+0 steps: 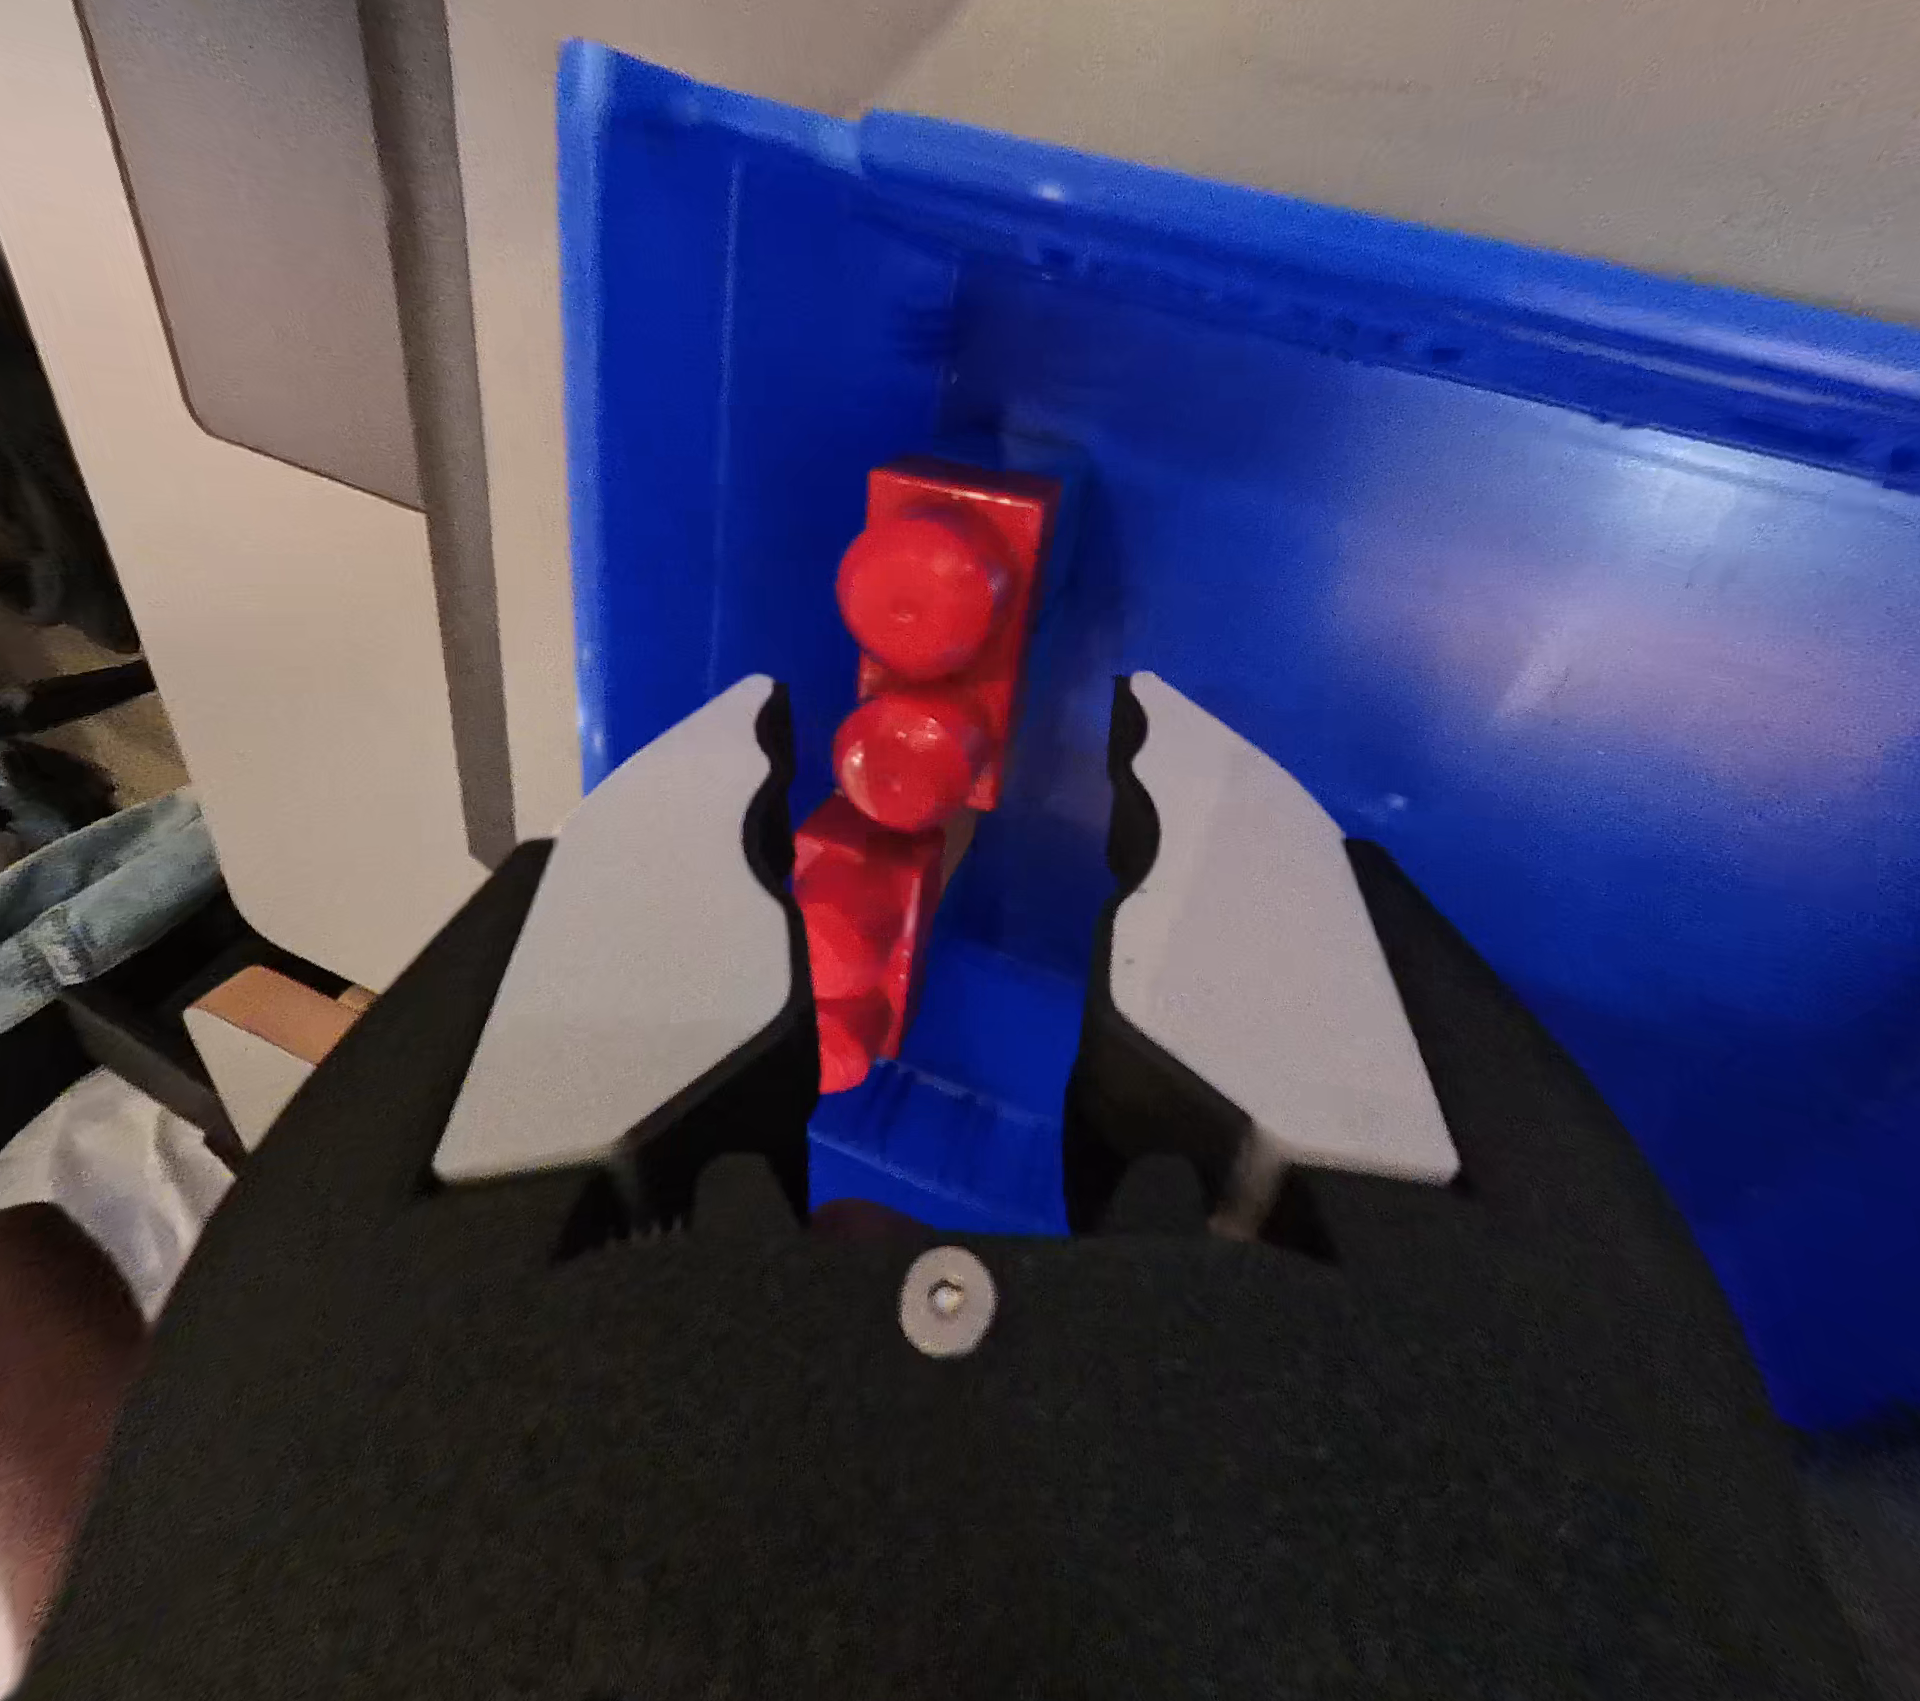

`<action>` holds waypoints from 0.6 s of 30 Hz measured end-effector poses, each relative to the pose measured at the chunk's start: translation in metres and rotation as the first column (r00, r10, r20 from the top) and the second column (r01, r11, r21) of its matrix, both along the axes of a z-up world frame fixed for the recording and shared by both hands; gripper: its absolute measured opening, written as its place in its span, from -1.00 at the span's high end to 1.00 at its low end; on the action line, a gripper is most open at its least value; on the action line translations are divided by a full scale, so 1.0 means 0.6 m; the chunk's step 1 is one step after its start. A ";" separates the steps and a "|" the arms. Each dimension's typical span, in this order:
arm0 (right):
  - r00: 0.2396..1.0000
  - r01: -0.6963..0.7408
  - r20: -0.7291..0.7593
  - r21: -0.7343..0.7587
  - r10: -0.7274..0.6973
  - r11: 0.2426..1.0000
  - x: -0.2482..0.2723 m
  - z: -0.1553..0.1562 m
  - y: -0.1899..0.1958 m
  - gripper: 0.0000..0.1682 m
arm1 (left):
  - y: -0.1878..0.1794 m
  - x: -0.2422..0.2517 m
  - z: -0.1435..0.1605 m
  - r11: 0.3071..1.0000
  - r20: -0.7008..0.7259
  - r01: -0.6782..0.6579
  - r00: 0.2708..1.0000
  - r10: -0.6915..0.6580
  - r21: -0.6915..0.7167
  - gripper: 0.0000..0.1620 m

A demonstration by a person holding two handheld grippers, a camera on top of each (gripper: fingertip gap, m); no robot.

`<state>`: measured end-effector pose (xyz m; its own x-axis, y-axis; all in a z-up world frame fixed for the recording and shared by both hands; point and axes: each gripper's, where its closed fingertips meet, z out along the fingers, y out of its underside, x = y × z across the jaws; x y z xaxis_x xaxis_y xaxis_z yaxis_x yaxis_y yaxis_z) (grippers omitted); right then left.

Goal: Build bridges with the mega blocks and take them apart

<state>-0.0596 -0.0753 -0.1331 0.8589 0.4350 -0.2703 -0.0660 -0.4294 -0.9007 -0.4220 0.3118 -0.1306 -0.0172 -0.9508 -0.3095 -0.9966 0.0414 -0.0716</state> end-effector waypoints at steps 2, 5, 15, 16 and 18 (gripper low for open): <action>1.000 -0.014 -0.021 -0.011 0.014 1.000 -0.002 -0.001 0.006 0.31 | 0.010 -0.001 -0.008 1.000 -0.020 -0.005 1.000 0.005 -0.023 0.30; 0.998 -0.044 -0.049 -0.026 0.043 0.999 -0.011 -0.002 0.012 0.31 | 0.009 -0.006 -0.025 0.995 -0.042 -0.024 0.999 0.020 -0.093 0.39; 0.995 -0.085 -0.052 -0.035 0.083 0.996 -0.023 -0.002 0.009 0.33 | -0.014 0.008 -0.020 0.977 -0.010 -0.073 0.997 0.073 -0.201 0.55; 0.995 -0.086 -0.048 -0.030 0.085 0.996 -0.024 0.001 0.008 0.33 | -0.017 0.007 -0.009 0.978 0.002 -0.087 0.996 0.089 -0.188 0.55; 0.995 -0.095 -0.033 -0.019 0.094 0.995 -0.028 0.006 0.005 0.34 | -0.023 0.001 0.019 0.978 0.015 -0.146 0.989 0.150 -0.152 0.55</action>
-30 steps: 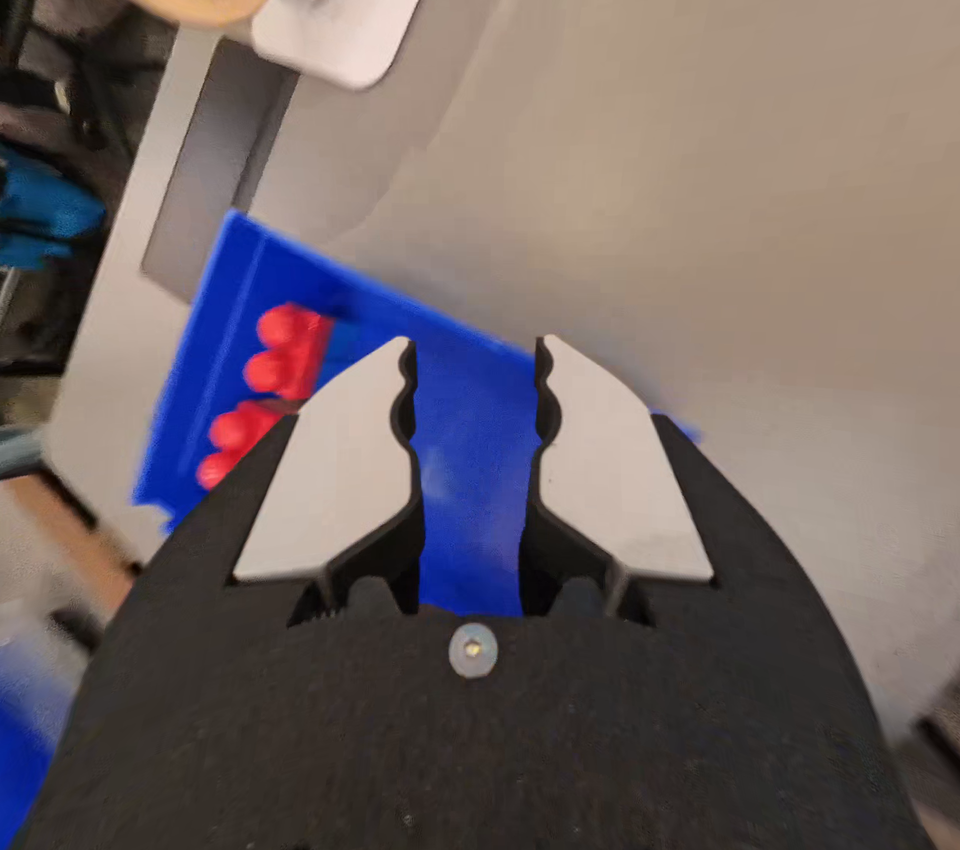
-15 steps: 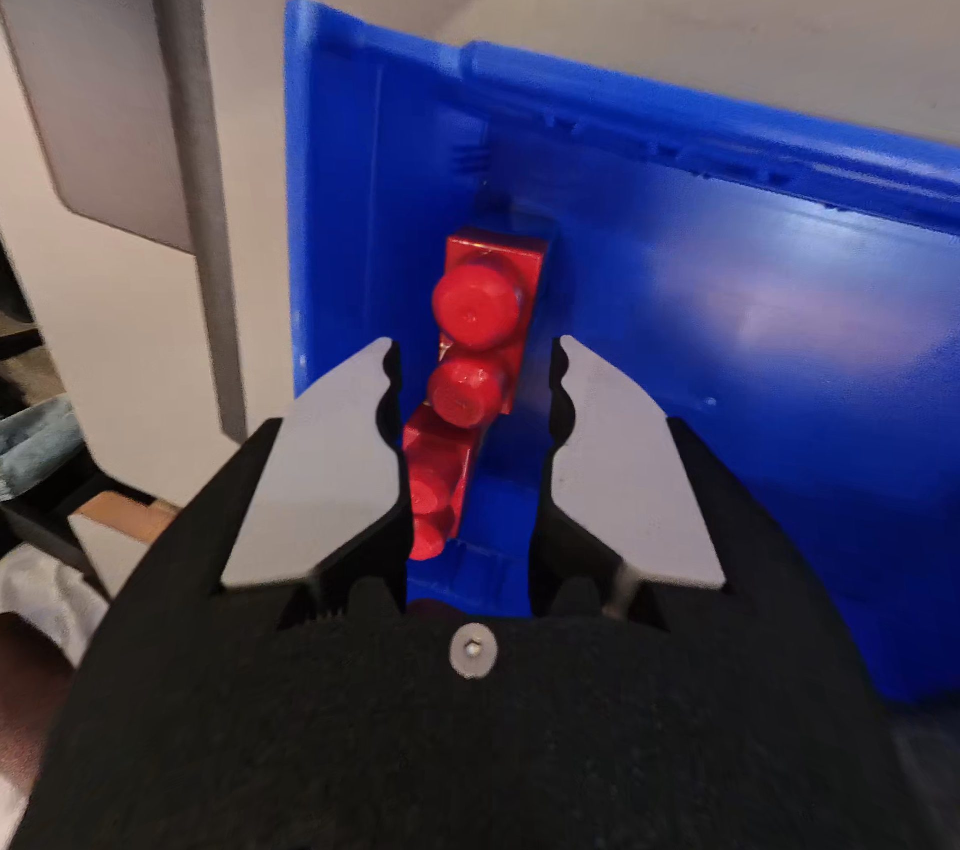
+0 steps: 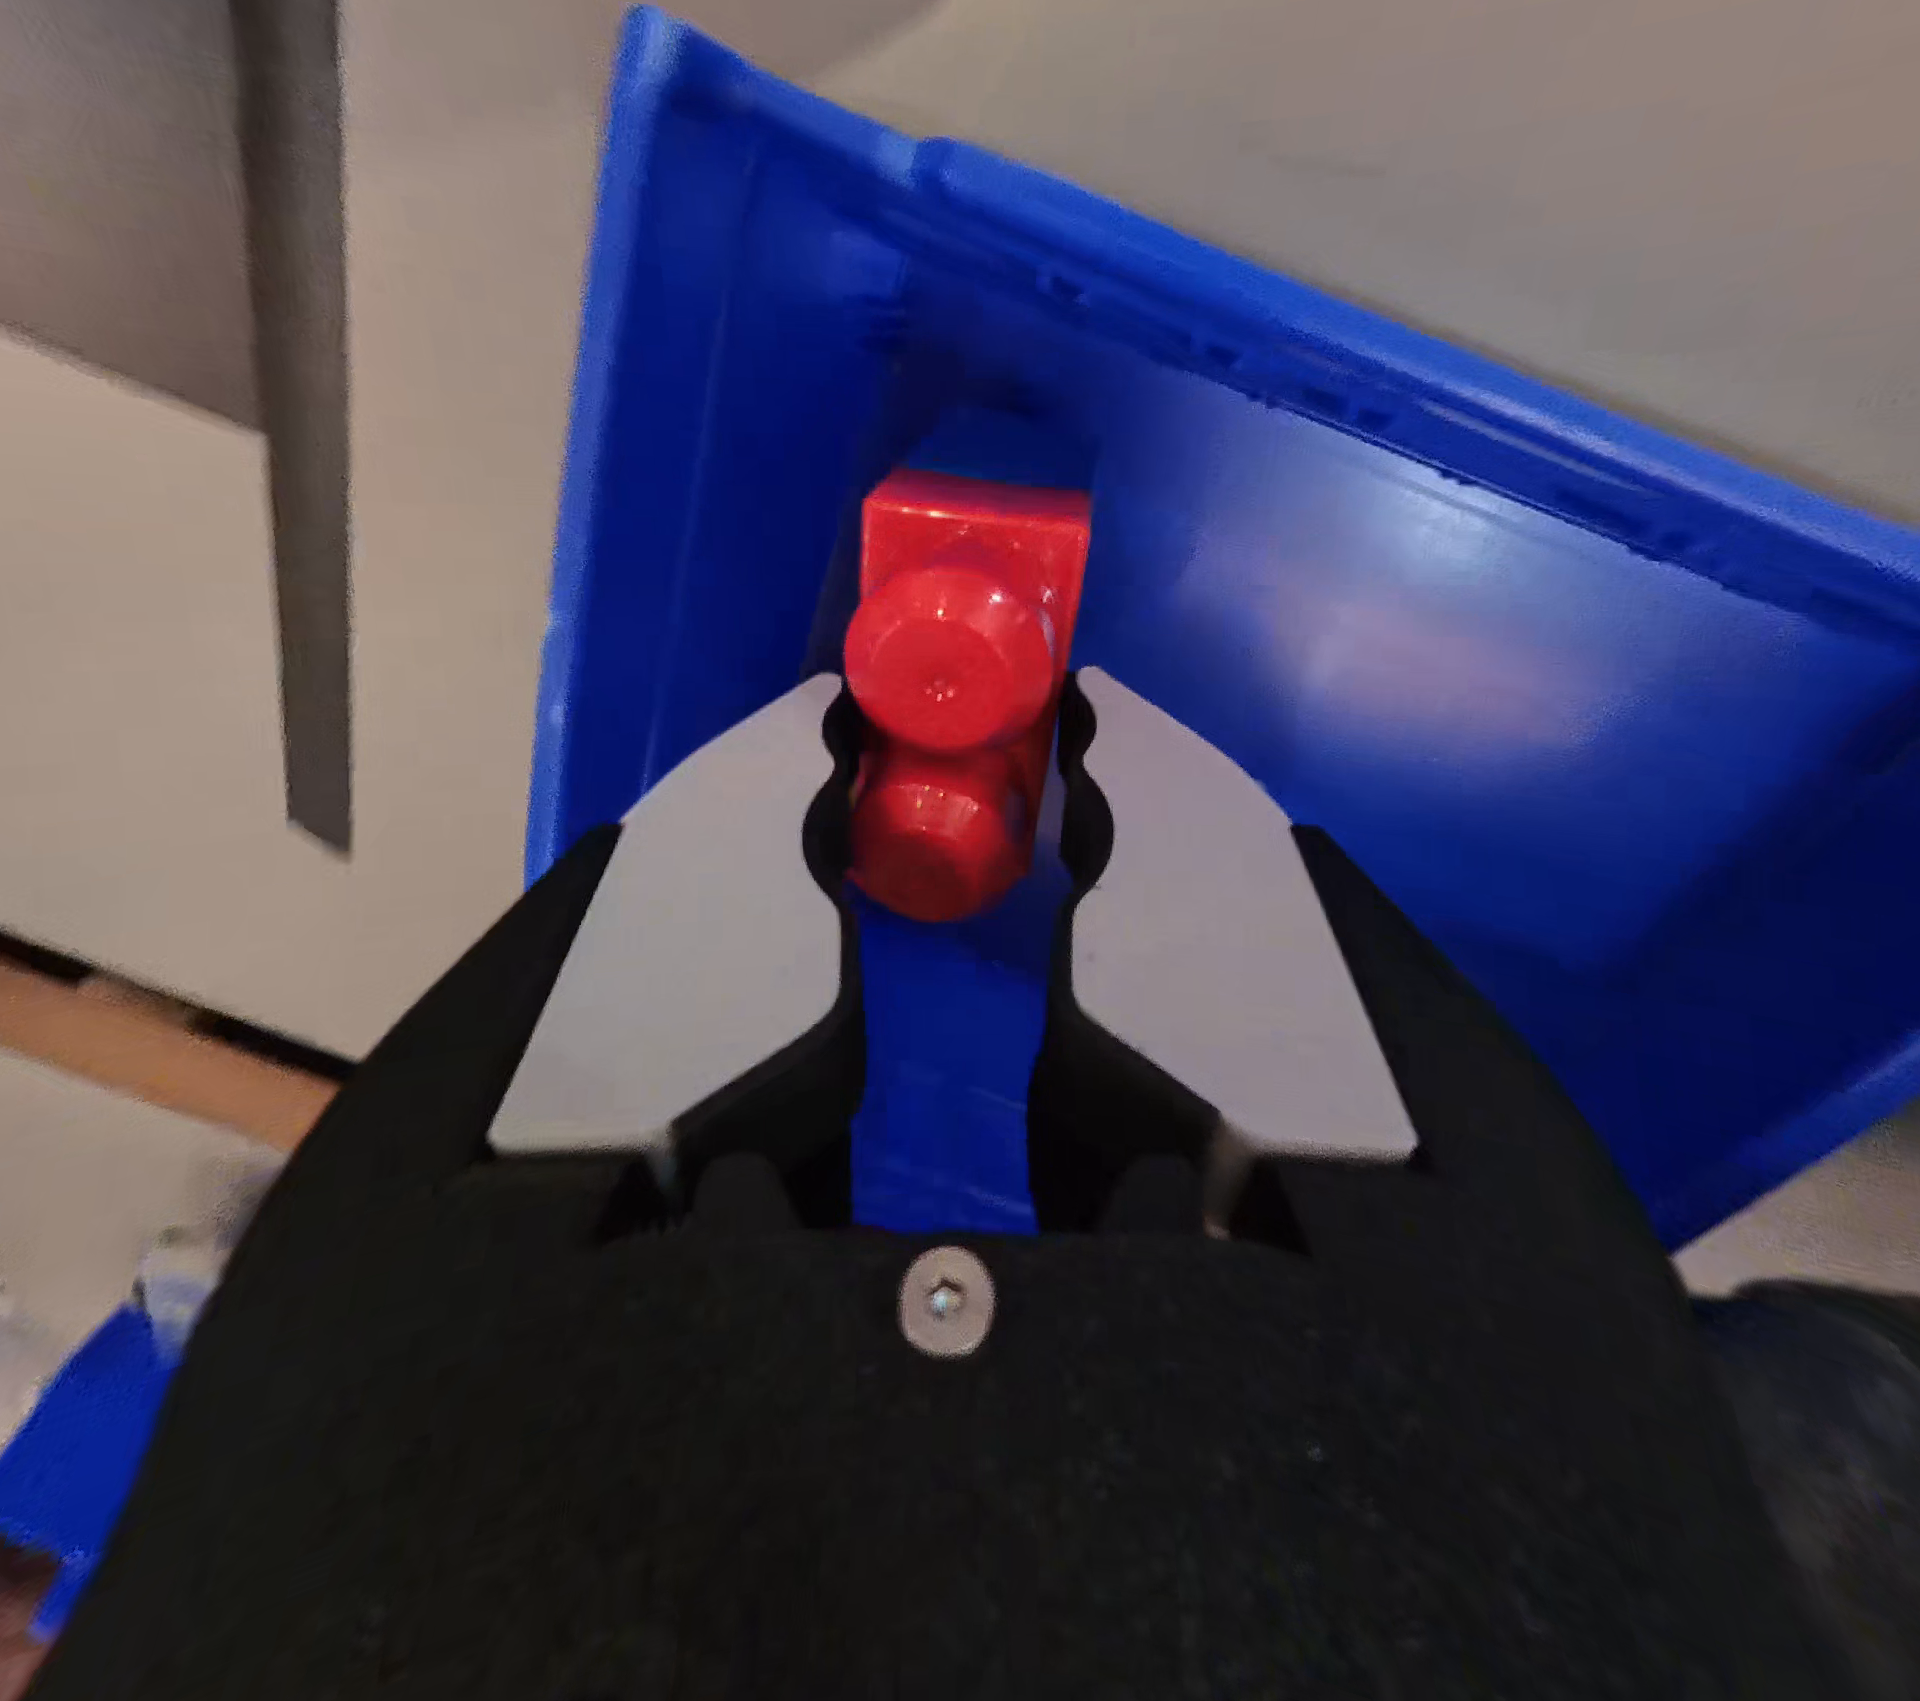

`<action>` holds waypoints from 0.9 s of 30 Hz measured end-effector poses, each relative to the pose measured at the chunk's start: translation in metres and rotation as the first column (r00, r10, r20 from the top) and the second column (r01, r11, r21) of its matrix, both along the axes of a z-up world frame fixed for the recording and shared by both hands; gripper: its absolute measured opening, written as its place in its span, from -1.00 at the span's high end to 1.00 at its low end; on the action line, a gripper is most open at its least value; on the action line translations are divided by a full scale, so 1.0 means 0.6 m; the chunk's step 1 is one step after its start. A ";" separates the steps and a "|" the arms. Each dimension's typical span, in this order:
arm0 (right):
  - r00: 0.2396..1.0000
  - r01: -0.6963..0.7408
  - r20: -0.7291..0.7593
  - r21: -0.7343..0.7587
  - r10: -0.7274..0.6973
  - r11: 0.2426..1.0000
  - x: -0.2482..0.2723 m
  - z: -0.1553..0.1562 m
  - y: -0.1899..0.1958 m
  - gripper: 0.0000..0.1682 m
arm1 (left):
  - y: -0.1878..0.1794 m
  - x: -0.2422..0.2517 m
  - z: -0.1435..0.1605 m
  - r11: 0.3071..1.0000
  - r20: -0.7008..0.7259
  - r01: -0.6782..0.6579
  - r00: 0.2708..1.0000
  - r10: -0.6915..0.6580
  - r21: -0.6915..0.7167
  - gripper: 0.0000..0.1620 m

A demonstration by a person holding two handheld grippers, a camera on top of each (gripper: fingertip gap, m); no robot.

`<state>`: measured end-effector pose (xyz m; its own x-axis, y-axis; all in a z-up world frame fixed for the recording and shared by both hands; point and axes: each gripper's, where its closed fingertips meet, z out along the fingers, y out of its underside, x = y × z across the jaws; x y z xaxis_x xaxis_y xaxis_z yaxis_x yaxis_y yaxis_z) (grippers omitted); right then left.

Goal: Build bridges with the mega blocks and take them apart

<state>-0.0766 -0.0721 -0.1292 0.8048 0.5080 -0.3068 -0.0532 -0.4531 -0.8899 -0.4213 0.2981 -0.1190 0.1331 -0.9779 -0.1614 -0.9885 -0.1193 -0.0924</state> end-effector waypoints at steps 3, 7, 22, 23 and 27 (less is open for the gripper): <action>0.997 -0.028 0.077 0.030 0.025 0.999 -0.011 0.008 0.000 0.33 | -0.026 0.002 0.052 0.990 0.064 -0.140 0.988 0.137 0.032 0.55; 0.974 -0.088 0.217 0.115 0.061 0.989 -0.037 0.027 0.015 0.28 | -0.109 0.050 0.126 0.964 0.223 -0.264 0.939 0.263 -0.022 0.56; 0.913 -0.103 0.407 0.241 -0.005 0.965 -0.157 0.101 0.168 -0.09 | -0.418 0.369 0.147 0.910 0.525 -0.205 0.762 0.379 -0.359 0.57; 0.910 -0.102 0.415 0.246 -0.010 0.964 -0.158 0.100 0.171 -0.08 | -0.429 0.384 0.145 0.907 0.531 -0.194 0.756 0.382 -0.374 0.57; 0.901 -0.094 0.432 0.250 -0.024 0.964 -0.150 0.088 0.178 -0.10 | -0.475 0.427 0.134 0.874 0.519 -0.124 0.762 0.387 -0.470 0.57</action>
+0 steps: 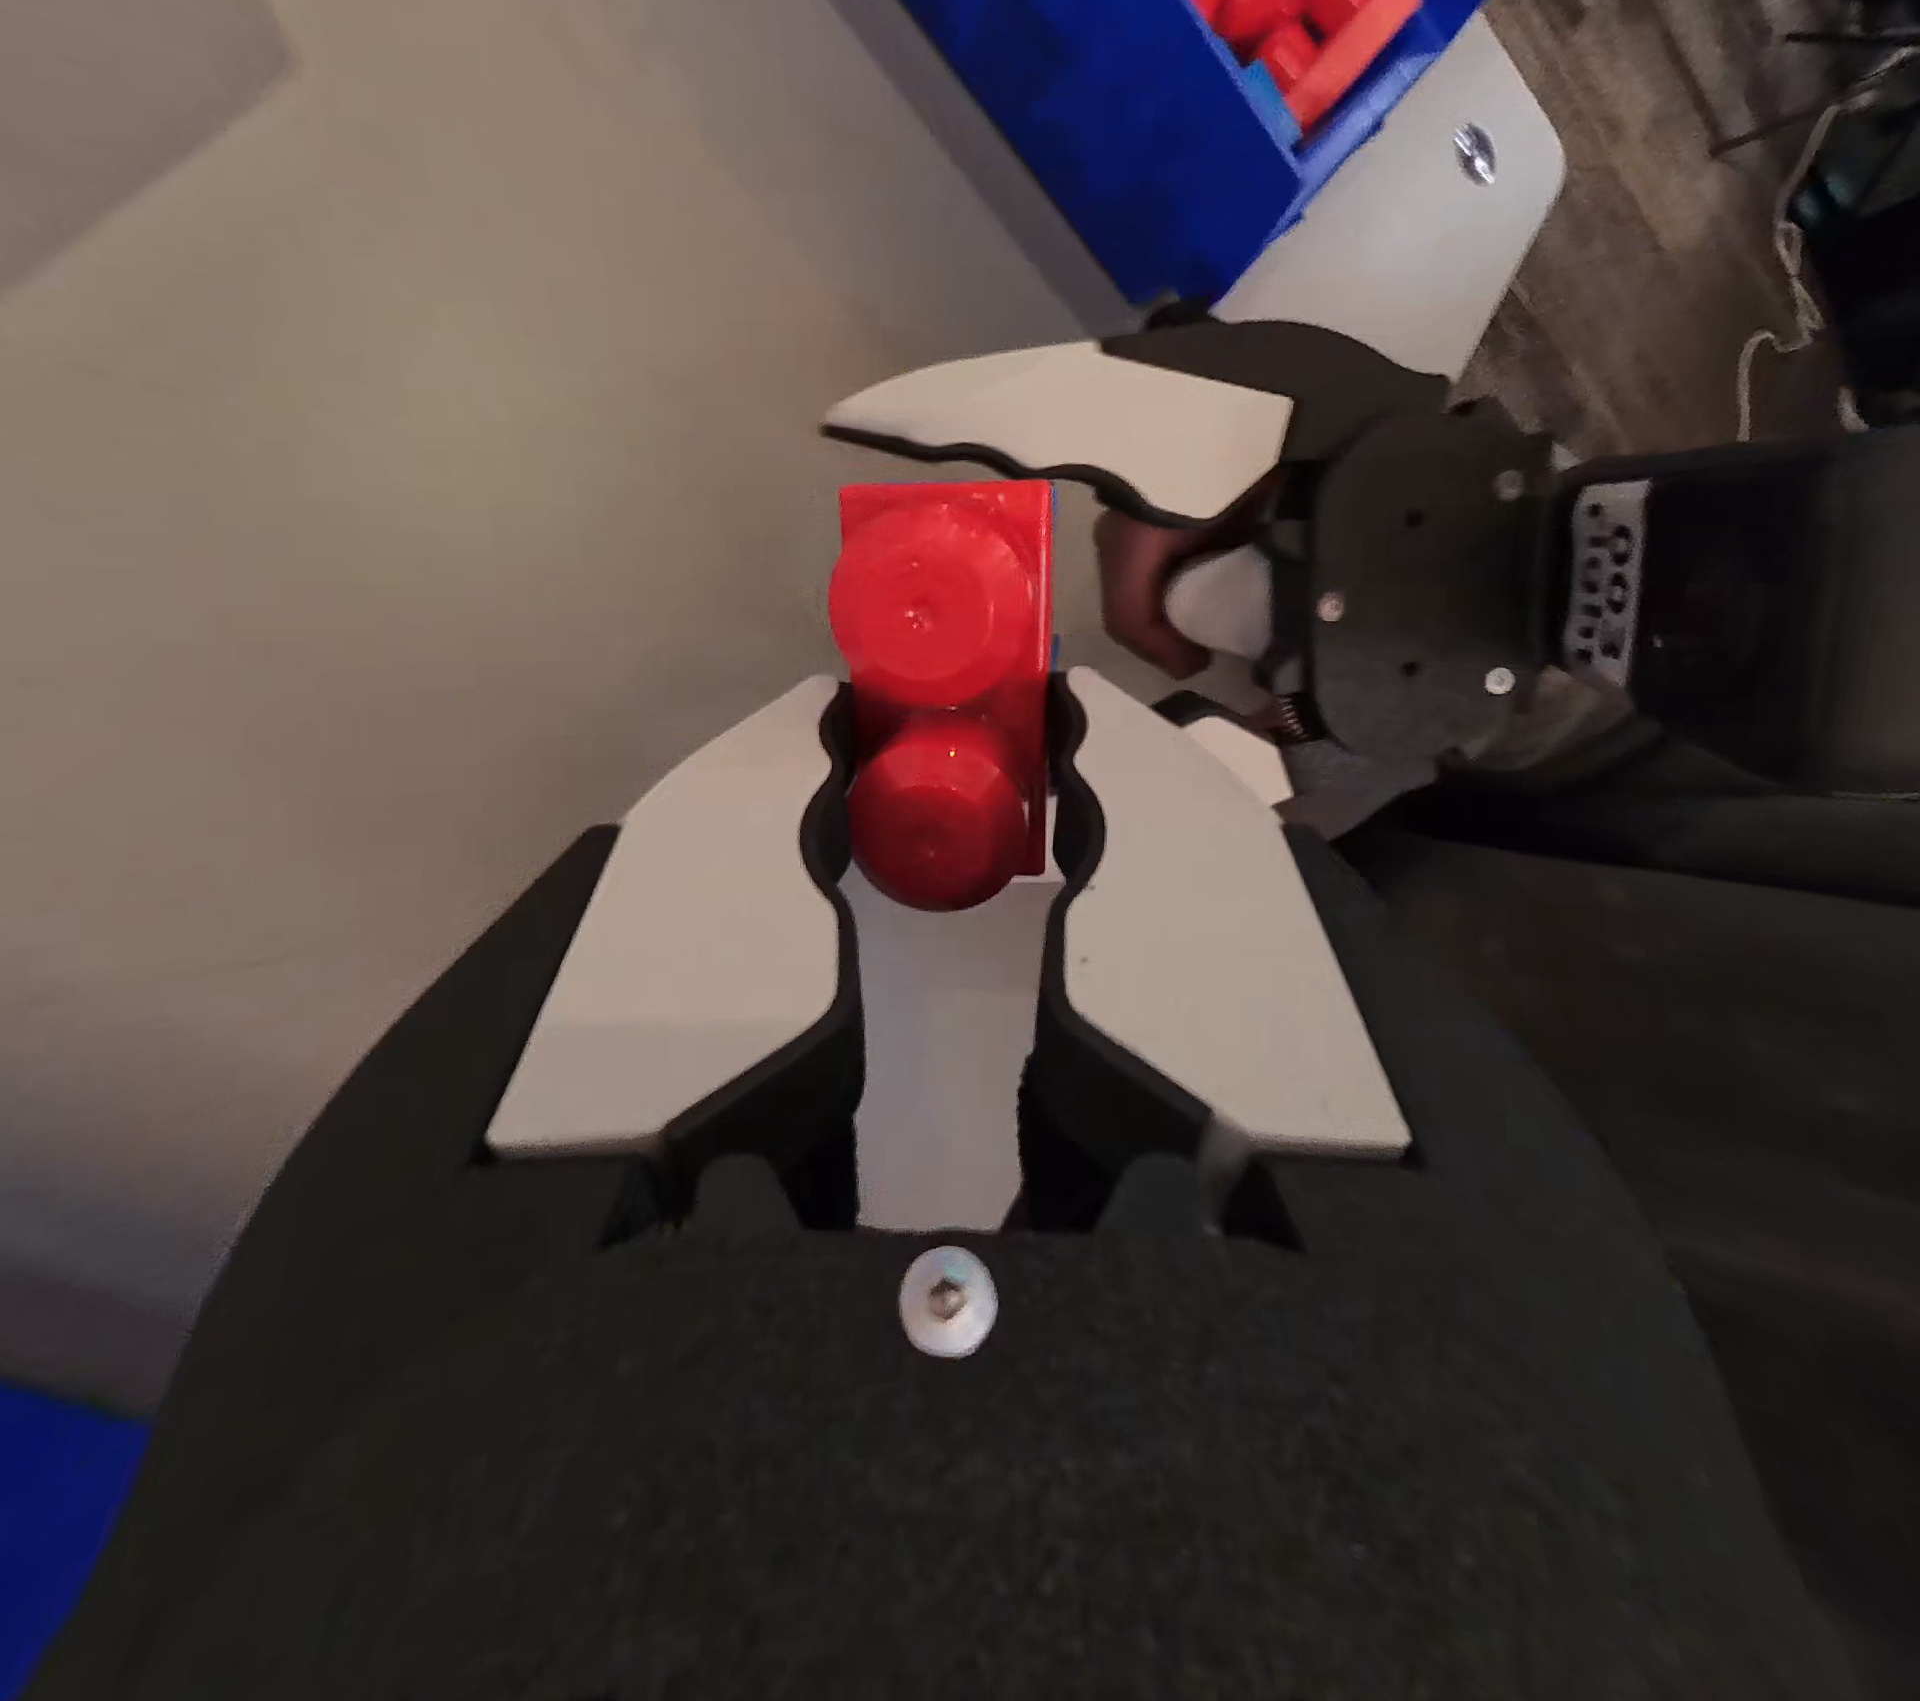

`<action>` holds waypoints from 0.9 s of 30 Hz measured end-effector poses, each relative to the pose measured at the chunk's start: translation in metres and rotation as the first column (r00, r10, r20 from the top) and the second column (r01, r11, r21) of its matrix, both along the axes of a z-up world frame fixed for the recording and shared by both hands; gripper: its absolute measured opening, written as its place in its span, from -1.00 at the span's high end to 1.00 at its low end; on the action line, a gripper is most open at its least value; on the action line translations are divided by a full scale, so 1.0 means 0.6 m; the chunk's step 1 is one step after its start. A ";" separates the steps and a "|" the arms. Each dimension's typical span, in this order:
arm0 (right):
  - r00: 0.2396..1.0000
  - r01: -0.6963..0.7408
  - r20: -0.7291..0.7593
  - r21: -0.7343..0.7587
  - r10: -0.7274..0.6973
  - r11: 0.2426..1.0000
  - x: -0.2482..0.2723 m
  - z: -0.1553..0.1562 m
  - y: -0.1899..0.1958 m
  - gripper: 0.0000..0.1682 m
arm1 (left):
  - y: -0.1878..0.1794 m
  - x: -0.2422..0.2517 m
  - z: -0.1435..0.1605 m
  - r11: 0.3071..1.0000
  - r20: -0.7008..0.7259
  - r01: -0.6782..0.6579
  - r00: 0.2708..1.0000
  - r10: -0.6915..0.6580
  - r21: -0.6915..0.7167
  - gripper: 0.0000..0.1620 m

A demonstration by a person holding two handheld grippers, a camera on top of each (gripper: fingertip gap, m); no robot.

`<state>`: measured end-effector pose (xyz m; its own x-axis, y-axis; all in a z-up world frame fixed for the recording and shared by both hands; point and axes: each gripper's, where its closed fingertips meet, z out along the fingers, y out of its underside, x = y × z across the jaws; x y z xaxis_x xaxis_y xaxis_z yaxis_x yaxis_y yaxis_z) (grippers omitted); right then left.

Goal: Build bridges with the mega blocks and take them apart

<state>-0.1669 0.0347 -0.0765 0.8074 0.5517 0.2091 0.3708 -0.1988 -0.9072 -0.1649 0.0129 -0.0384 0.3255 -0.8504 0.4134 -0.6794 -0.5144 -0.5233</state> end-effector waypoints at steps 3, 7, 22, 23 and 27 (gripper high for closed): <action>0.999 -0.010 0.049 -0.010 0.010 1.000 0.006 -0.019 0.001 -0.11 | -0.011 0.013 -0.021 0.999 -0.037 0.033 0.999 -0.033 -0.010 0.57; 0.990 -0.008 0.139 -0.030 0.012 1.000 0.017 -0.034 -0.001 -0.11 | -0.012 0.016 -0.034 0.998 -0.068 0.067 0.995 -0.067 -0.003 0.58; 0.991 0.008 0.135 -0.155 0.013 0.988 0.066 -0.094 -0.005 -0.10 | 0.036 -0.092 0.040 0.985 0.109 -0.079 0.992 0.062 0.157 0.57; 0.993 -0.001 0.113 -0.147 0.018 0.989 0.066 -0.080 -0.009 -0.10 | 0.031 -0.096 0.031 0.975 0.140 -0.108 0.987 0.082 0.193 0.57; 0.997 0.015 0.073 -0.077 -0.009 0.997 0.097 0.003 -0.028 -0.10 | -0.012 -0.096 -0.022 0.921 0.322 -0.259 0.933 0.160 0.292 0.57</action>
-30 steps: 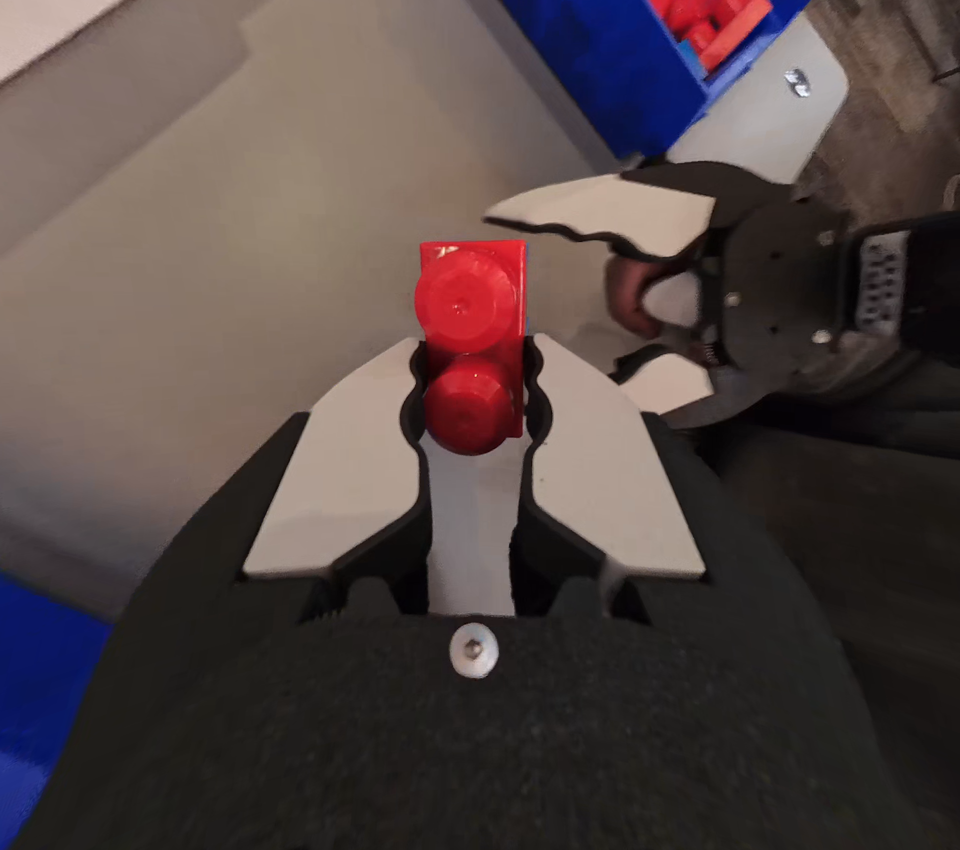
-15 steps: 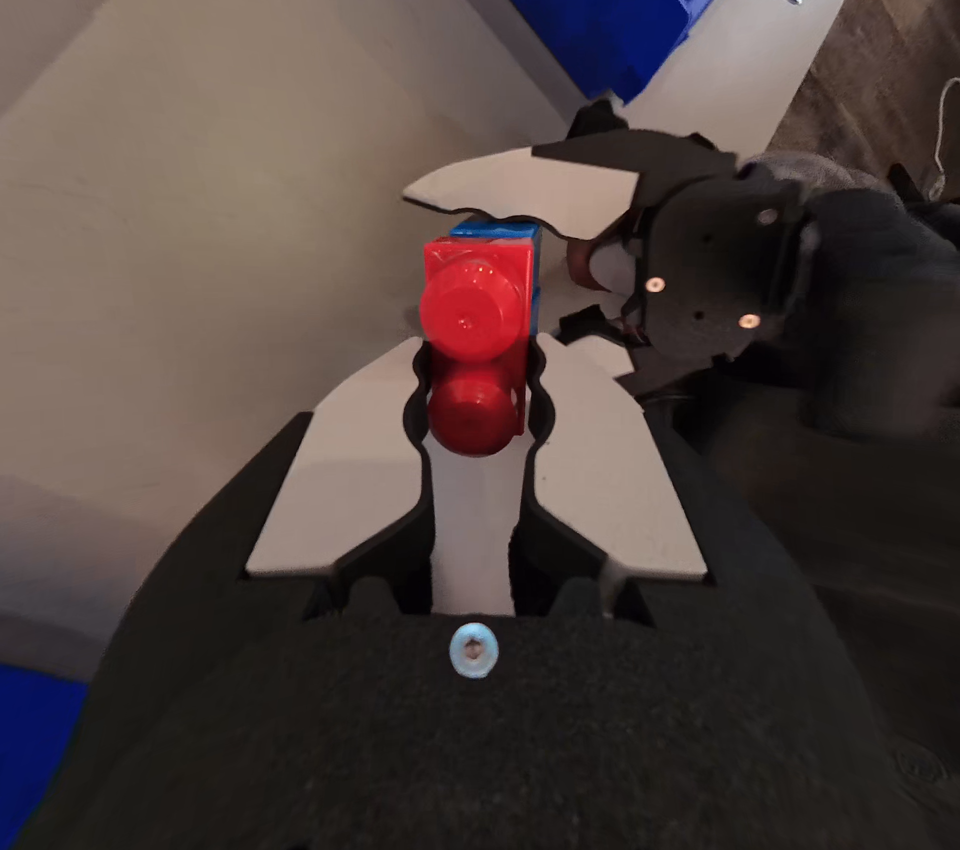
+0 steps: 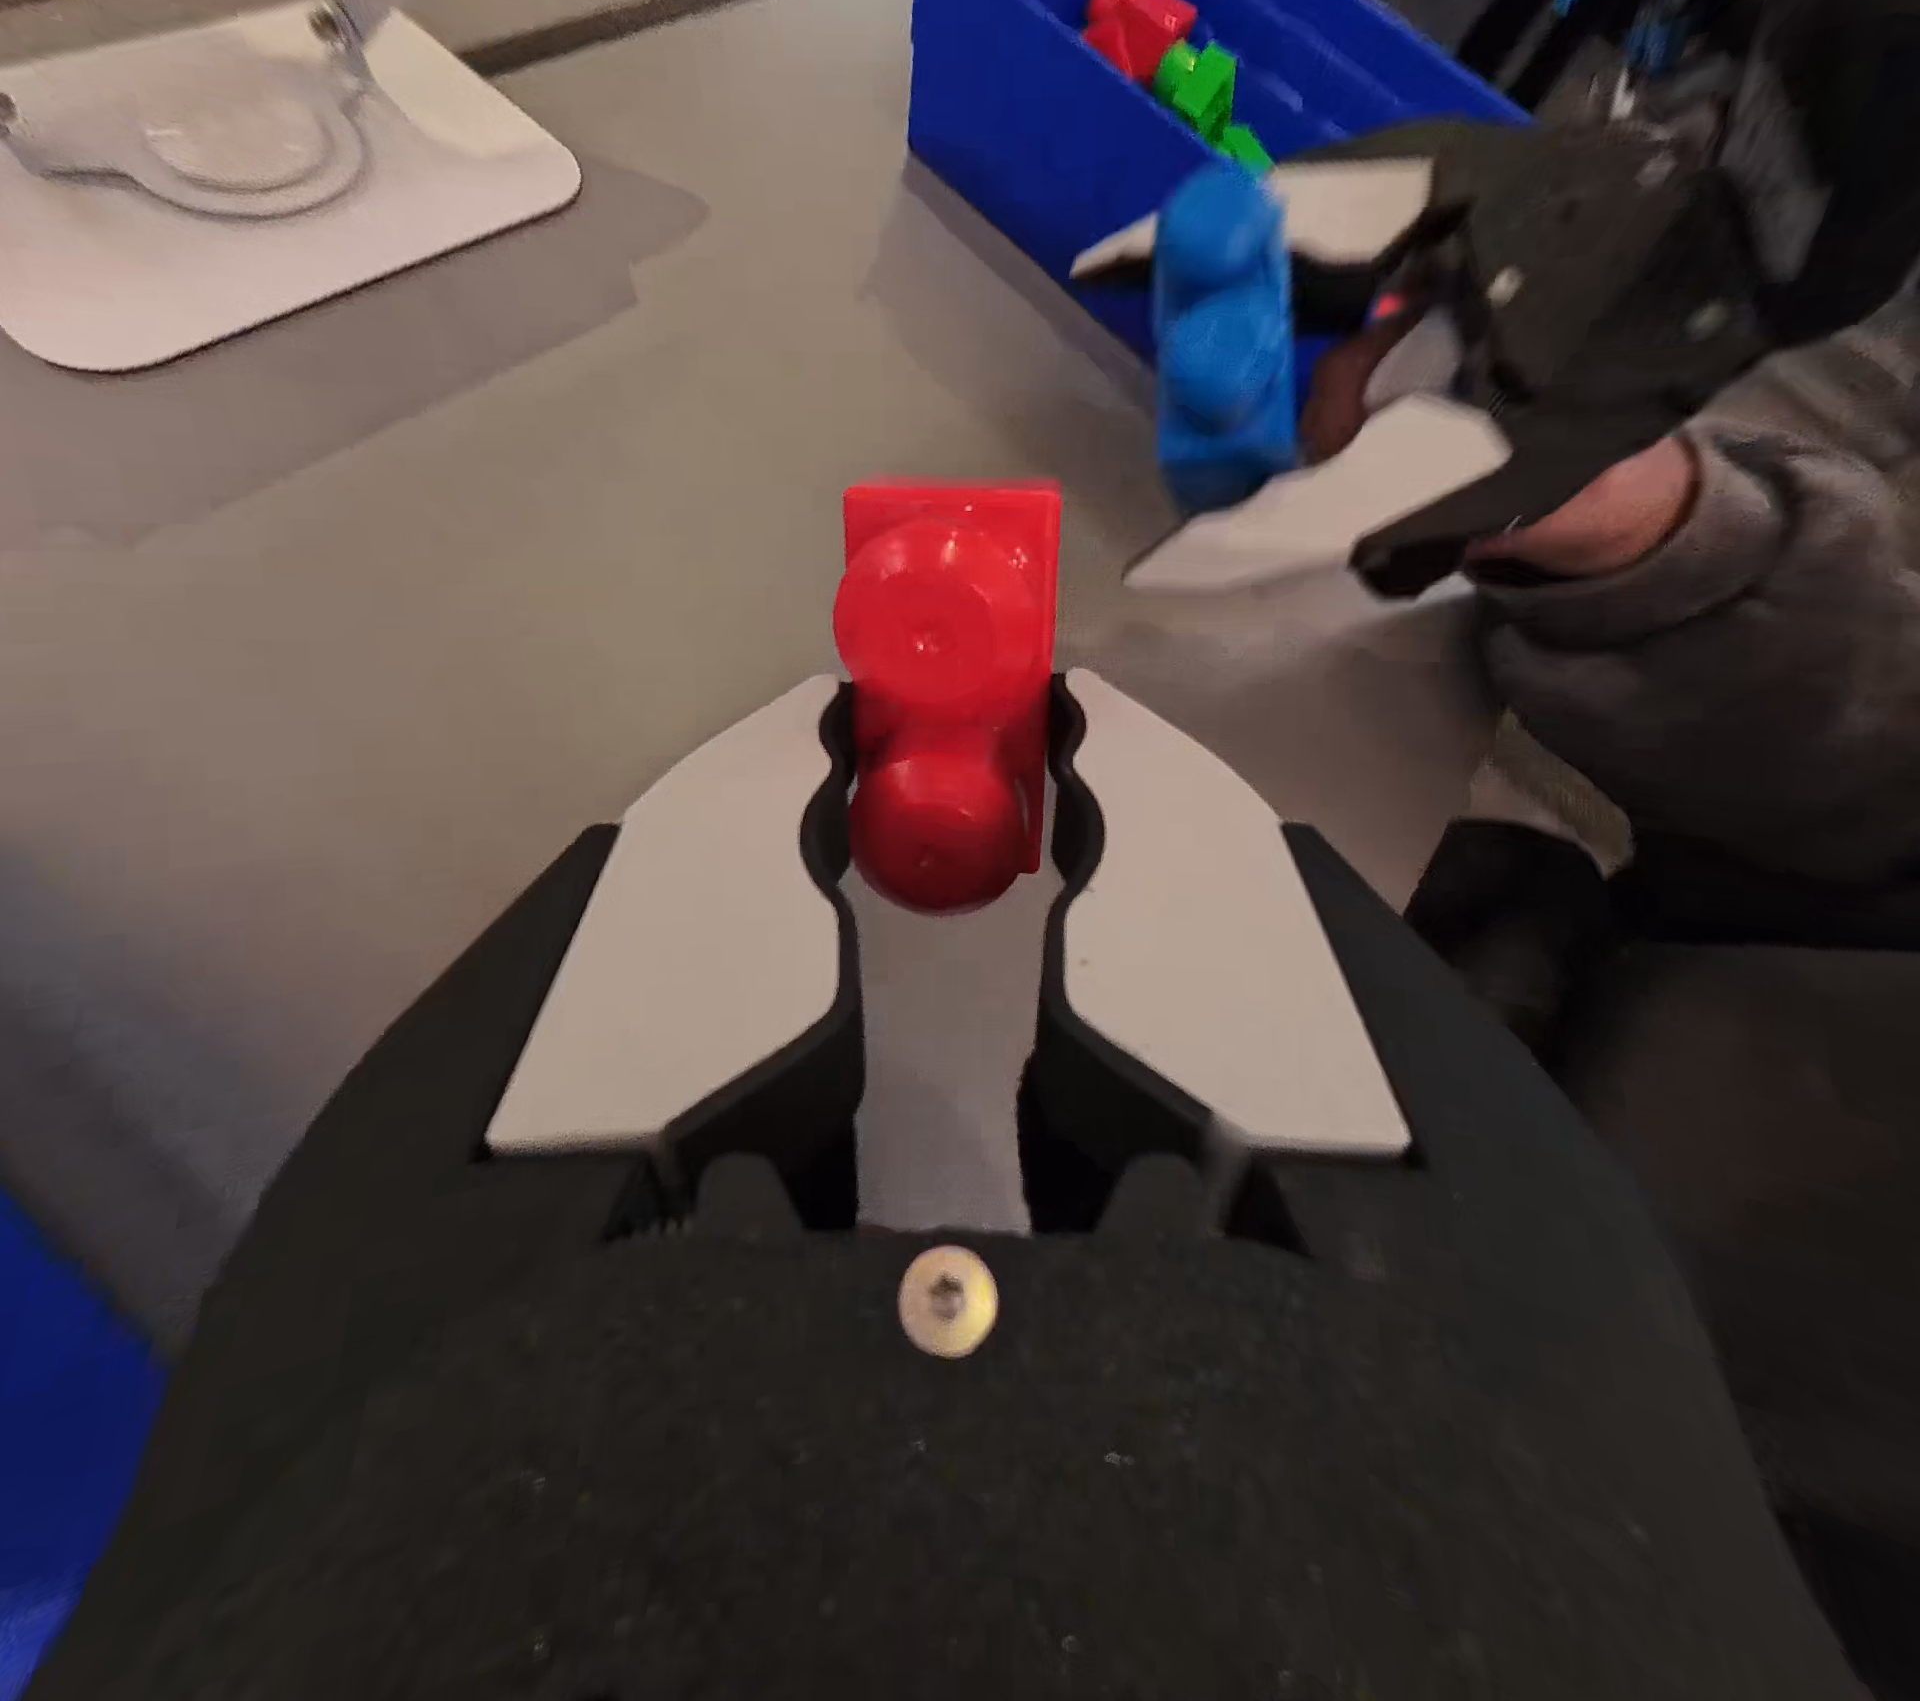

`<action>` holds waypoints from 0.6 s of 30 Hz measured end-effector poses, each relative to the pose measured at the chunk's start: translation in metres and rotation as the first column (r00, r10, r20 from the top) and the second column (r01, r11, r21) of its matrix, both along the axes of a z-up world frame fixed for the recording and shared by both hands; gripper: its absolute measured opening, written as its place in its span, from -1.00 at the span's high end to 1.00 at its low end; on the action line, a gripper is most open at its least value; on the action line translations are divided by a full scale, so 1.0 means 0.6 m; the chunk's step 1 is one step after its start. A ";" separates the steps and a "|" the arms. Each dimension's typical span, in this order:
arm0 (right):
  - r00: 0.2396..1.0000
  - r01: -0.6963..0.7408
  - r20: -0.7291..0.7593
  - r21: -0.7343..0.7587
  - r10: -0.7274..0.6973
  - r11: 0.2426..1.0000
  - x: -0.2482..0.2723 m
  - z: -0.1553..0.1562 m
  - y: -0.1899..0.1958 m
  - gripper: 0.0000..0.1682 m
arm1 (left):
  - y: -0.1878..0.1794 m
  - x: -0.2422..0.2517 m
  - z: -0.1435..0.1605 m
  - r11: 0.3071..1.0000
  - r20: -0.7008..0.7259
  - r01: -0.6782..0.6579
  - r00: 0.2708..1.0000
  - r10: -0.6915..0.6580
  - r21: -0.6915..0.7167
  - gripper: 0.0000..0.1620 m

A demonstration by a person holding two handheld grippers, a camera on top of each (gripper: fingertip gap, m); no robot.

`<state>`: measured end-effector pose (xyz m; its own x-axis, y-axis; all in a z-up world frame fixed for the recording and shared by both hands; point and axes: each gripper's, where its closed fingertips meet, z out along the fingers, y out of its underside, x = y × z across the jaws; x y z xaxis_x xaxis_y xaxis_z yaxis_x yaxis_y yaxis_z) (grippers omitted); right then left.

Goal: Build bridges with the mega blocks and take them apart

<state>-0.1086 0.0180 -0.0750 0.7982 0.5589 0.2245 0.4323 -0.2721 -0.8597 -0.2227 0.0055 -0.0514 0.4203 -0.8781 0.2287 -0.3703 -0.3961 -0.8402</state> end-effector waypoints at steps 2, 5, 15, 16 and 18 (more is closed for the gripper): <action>0.999 0.052 0.002 0.060 -0.053 0.997 0.044 0.056 -0.010 -0.10 | -0.026 0.007 -0.031 0.998 0.105 -0.055 0.993 0.051 0.034 0.57; 0.983 0.185 -0.023 0.151 -0.184 0.971 0.151 0.145 -0.028 -0.11 | -0.055 0.005 -0.076 0.993 0.064 -0.076 0.995 0.071 0.085 0.57; 0.871 0.491 0.184 -0.341 -0.456 0.802 0.488 0.004 0.107 -0.11 | -0.109 0.042 -0.099 0.981 0.033 0.111 0.993 -0.117 0.159 0.57; 0.874 0.487 0.224 -0.399 -0.432 0.777 0.495 -0.026 0.127 -0.11 | -0.111 0.043 -0.100 0.979 0.024 0.114 0.992 -0.120 0.169 0.57; 0.875 0.479 0.320 -0.474 -0.363 0.739 0.503 -0.073 0.154 -0.11 | -0.116 0.044 -0.101 0.971 0.001 0.129 0.991 -0.132 0.201 0.57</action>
<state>0.1934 0.1105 -0.1188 0.9522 0.2508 0.1746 0.3033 -0.8459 -0.4387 -0.1966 -0.0639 -0.1121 0.2969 -0.9537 0.0480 -0.3947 -0.1683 -0.9033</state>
